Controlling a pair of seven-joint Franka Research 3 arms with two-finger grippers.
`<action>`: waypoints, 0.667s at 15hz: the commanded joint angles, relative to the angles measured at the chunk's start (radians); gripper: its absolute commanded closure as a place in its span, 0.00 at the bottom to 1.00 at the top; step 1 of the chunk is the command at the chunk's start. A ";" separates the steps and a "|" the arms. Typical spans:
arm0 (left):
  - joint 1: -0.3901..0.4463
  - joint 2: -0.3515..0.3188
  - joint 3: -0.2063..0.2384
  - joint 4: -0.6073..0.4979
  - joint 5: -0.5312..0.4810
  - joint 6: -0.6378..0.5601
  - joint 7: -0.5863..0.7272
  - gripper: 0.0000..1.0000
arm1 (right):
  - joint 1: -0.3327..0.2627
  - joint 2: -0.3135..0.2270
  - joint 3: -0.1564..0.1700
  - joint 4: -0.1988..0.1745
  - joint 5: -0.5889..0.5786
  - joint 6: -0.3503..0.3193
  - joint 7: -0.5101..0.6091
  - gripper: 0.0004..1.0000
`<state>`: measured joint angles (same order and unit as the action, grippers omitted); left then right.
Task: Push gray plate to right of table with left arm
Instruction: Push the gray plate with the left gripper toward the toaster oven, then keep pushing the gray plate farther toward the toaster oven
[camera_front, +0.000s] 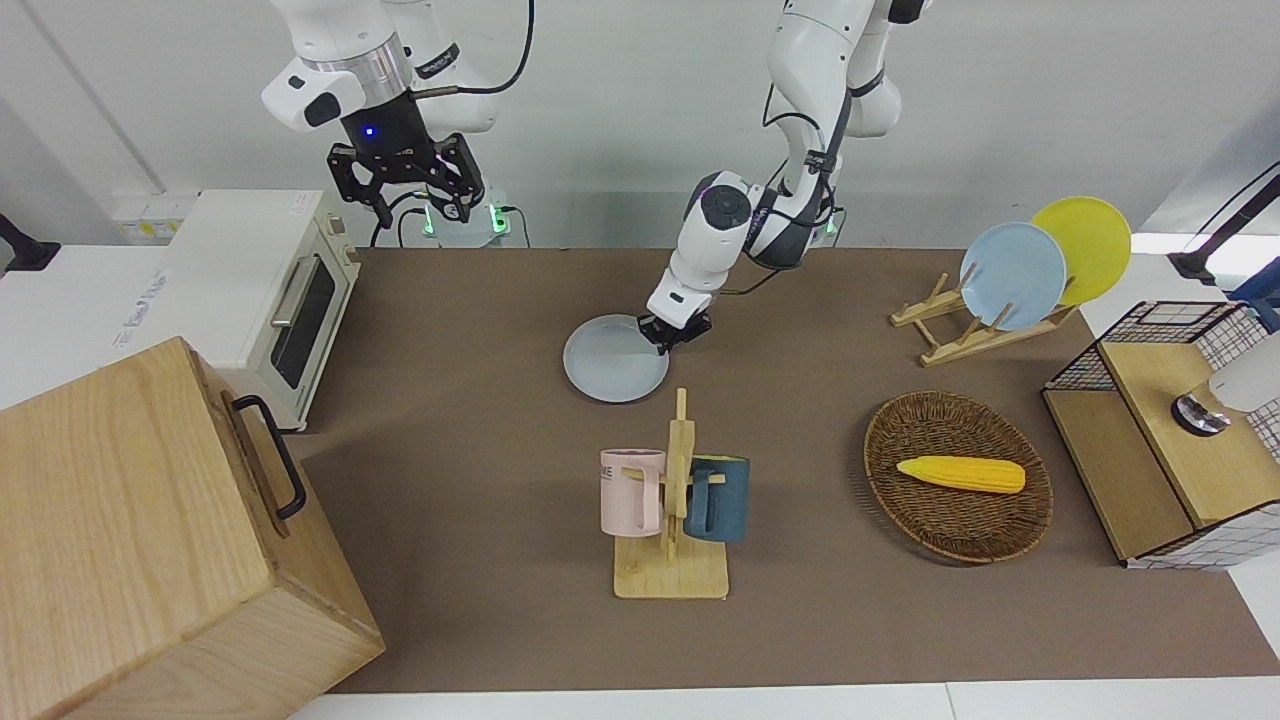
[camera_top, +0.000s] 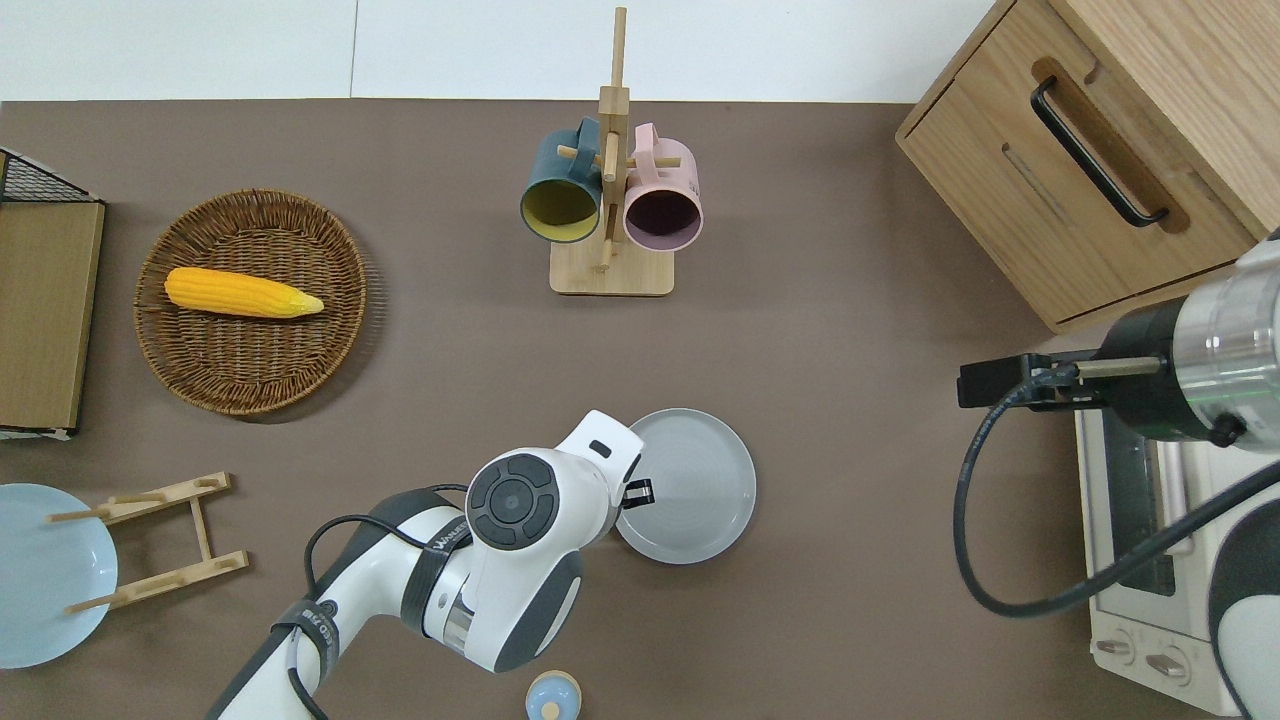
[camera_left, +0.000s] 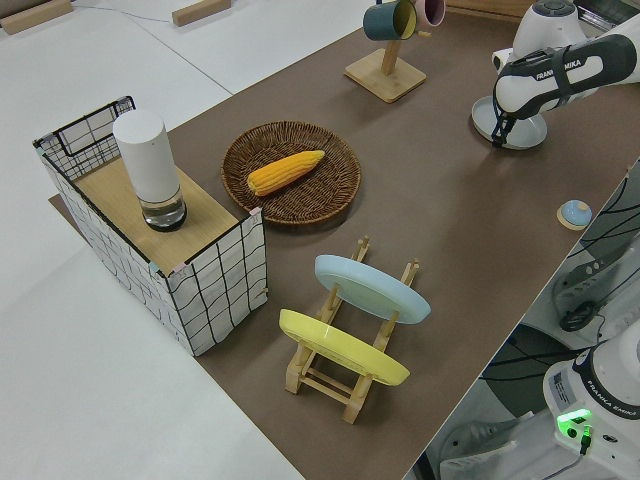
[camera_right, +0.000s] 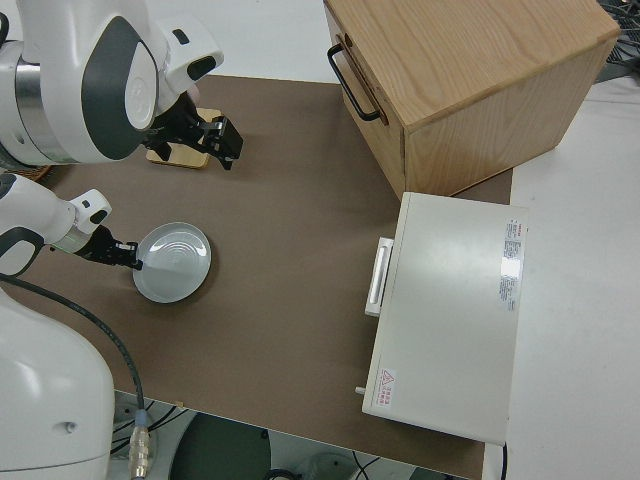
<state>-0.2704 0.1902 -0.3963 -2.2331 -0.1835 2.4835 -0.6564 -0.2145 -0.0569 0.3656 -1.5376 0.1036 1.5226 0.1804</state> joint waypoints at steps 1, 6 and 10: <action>-0.027 0.038 0.005 0.026 -0.011 0.020 -0.029 1.00 | -0.006 0.006 0.004 0.014 0.016 -0.005 0.002 0.00; -0.047 0.060 0.005 0.029 -0.008 0.054 -0.049 1.00 | -0.006 0.006 0.004 0.014 0.016 -0.005 0.002 0.00; -0.072 0.092 0.005 0.075 -0.001 0.055 -0.086 1.00 | -0.006 0.006 0.004 0.014 0.016 -0.005 0.002 0.00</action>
<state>-0.3123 0.2217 -0.3983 -2.2062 -0.1835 2.5193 -0.7012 -0.2145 -0.0569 0.3656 -1.5376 0.1036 1.5226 0.1804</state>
